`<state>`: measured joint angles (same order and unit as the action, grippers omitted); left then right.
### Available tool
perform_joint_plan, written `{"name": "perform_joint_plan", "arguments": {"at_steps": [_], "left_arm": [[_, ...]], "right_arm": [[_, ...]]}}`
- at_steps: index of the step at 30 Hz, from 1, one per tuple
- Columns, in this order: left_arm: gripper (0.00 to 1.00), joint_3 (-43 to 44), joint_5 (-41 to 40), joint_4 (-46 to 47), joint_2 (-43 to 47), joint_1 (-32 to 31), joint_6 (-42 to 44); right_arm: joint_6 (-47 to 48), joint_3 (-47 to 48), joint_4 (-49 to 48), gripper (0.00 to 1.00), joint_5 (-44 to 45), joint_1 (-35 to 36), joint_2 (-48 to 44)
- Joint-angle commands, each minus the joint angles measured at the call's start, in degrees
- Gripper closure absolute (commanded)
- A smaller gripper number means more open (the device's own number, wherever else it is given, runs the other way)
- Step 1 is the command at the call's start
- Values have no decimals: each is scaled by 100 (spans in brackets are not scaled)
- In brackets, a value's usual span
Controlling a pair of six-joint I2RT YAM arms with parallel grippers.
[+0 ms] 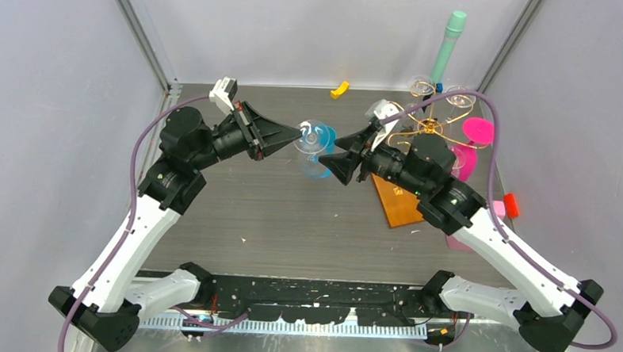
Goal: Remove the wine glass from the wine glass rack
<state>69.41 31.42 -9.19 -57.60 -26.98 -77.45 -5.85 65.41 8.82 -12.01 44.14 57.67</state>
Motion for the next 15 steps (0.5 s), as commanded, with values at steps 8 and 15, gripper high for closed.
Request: {"name": "perform_joint_plan", "arguments": {"at_steps": [8, 15], "left_arm": [[100, -13, -19, 31, 296, 18, -336], [100, -67, -4, 62, 329, 18, -462]], "right_arm": [[544, -431, -2677, 37, -1508, 78, 473], [523, -391, -2849, 52, -1608, 105, 677]]}}
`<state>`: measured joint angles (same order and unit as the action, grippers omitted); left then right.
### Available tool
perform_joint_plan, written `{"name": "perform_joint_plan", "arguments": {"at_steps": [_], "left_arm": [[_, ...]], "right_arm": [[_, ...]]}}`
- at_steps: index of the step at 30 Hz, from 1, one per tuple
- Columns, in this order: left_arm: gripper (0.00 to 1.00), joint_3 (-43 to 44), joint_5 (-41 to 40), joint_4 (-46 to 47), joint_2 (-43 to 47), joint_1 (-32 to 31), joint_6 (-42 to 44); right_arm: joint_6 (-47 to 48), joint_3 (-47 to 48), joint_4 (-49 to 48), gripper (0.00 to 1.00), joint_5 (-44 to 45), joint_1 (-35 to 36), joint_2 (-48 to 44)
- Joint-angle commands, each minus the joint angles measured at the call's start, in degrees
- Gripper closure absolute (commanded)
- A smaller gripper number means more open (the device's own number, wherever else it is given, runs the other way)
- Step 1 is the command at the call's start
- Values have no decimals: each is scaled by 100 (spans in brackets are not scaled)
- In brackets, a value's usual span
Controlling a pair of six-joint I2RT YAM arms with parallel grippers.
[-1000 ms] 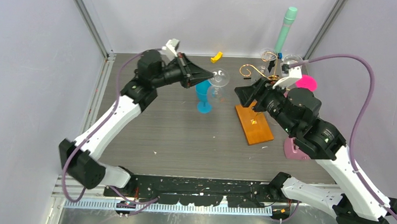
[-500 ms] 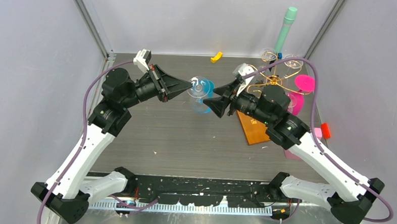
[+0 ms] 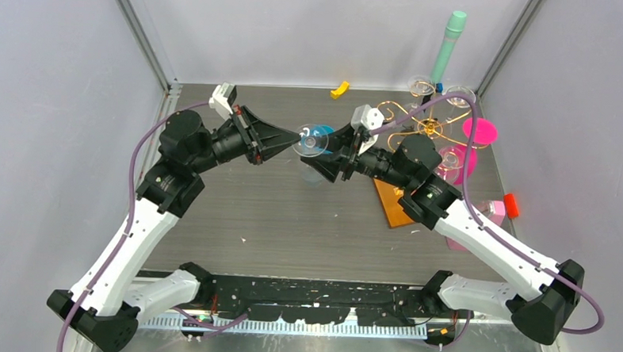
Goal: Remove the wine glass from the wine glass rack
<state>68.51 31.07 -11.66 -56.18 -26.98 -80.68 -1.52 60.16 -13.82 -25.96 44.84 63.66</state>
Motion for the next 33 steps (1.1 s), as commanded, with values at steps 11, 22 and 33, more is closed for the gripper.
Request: {"name": "perform_joint_plan", "arguments": {"at_steps": [11, 22, 33], "left_arm": [[100, -307, 76, 853, 159, 26, -626], [15, -443, -510, -9, 342, 176, 328], [0, -1071, -253, 172, 708, 545, 829]], "right_arm": [[-1, 323, -502, 96, 28, 90, 291], [-947, -145, -2182, 100, 1540, 93, 169], [-3264, -241, -2947, 99, 4028, 111, 10]]}}
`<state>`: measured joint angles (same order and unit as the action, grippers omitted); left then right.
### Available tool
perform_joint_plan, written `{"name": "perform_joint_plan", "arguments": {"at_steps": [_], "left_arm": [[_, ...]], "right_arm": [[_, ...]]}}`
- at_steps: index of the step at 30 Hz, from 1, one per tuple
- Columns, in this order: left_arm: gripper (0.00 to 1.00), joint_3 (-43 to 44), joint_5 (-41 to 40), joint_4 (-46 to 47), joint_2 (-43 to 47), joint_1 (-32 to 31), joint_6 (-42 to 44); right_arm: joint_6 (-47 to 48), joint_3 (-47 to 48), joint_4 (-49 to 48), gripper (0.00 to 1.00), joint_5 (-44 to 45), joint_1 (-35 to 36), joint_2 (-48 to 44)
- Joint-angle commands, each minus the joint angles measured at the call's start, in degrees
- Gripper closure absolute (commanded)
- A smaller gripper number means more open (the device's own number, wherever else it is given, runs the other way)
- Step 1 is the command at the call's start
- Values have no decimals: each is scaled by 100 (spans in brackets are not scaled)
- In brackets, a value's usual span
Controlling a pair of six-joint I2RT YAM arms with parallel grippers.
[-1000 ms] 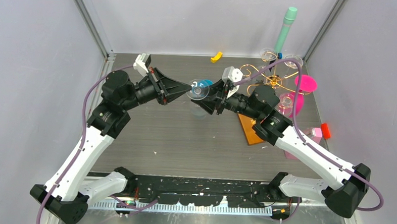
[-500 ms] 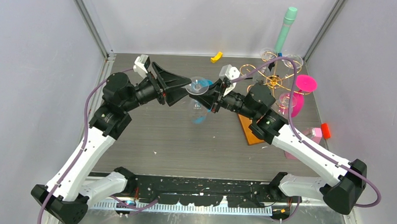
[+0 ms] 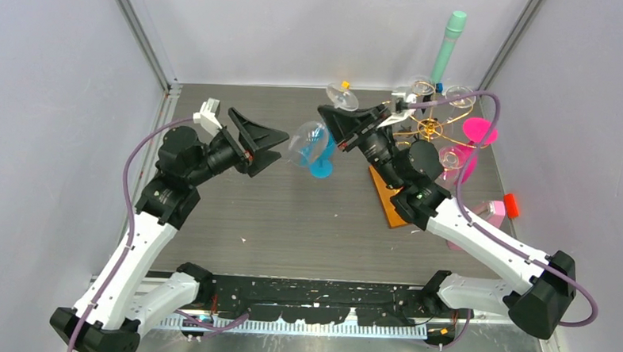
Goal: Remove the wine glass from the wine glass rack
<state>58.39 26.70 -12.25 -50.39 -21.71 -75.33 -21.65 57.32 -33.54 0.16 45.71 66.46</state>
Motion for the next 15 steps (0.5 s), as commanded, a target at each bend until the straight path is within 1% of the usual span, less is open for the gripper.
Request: {"name": "perform_joint_plan", "arguments": {"at_steps": [1, 3, 5, 8, 10, 13, 15], "left_arm": [[0, -101, 270, 380, 127, 18, 214], [1, -169, 442, 784, 122, 18, -8], [4, -203, 598, 1158, 96, 18, -198], [14, -216, 746, 1749, 69, 18, -454], [18, -250, 810, 2083, 69, 18, -670], [20, -331, 933, 2588, 37, 18, -1040], [20, -352, 1040, 2868, -24, 18, -1278]], "right_arm": [[-1568, 19, -986, 100, 1656, 25, -276], [-1985, -10, -977, 100, 1956, 21, -286], [-2353, -56, -971, 100, 2142, 27, -301], [-2810, -99, -820, 100, 2338, 25, -356], [-3198, -147, -776, 100, 2383, 25, -378], [-3629, -153, -748, 100, 2321, 25, -348], [-3737, -137, -833, 100, 2204, 25, -245]]}}
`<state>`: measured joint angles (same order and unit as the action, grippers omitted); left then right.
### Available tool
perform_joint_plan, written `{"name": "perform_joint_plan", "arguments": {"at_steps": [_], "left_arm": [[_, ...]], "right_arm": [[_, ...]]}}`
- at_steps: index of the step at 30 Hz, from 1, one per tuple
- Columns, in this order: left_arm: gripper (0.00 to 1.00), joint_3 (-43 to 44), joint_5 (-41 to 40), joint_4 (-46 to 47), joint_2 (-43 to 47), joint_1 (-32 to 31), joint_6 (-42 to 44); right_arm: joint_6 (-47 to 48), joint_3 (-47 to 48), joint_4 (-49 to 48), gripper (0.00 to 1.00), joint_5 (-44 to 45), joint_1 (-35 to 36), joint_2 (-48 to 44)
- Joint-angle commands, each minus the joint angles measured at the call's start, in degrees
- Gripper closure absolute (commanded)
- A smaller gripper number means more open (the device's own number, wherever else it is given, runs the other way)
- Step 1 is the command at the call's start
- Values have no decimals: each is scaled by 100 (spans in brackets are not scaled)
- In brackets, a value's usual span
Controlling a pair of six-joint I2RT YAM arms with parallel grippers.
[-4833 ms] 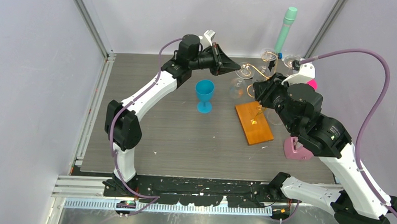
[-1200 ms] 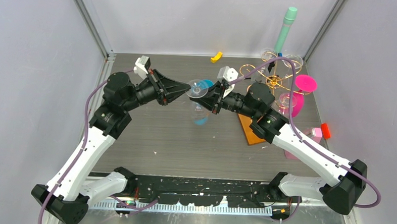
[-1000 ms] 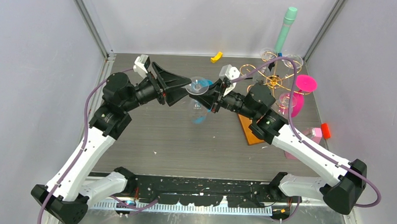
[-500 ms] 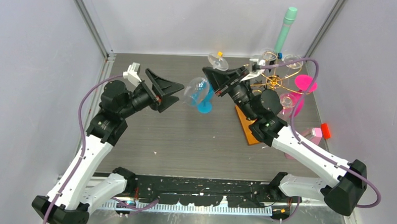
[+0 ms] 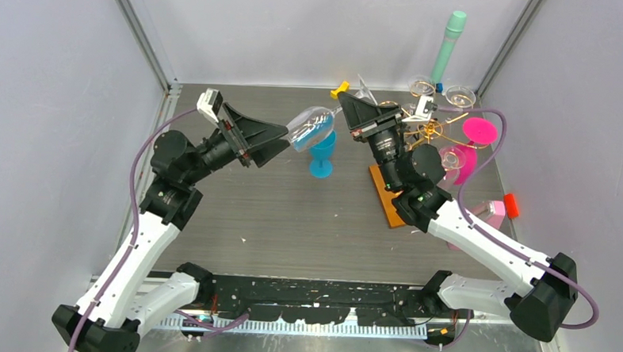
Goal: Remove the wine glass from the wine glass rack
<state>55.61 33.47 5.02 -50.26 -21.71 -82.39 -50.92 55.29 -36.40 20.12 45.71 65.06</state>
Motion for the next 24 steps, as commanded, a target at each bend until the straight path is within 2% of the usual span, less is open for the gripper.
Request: {"name": "perform_joint_plan", "arguments": {"at_steps": [1, 5, 9, 13, 20, 24], "left_arm": [[20, -95, 396, 1271, -70, 18, -705], [23, -283, 393, 2049, -190, 18, -1386], [30, -375, 329, 3020, -387, 18, -2088], [47, -365, 331, 3385, -531, 18, -2317], [75, -490, 226, 3262, -479, 18, -2219], [100, -495, 201, 3159, -482, 18, -2101]], "right_arm": [[-833, 76, -576, 100, 132, 25, -84], [-985, 70, -750, 100, -63, 31, 24], [-1263, 63, -920, 100, -266, 25, 205], [-1472, 2, -1105, 100, -350, 26, 380], [-1395, -57, -1151, 100, -337, 25, 358], [-1295, -20, -1067, 100, -424, 25, 310]]}}
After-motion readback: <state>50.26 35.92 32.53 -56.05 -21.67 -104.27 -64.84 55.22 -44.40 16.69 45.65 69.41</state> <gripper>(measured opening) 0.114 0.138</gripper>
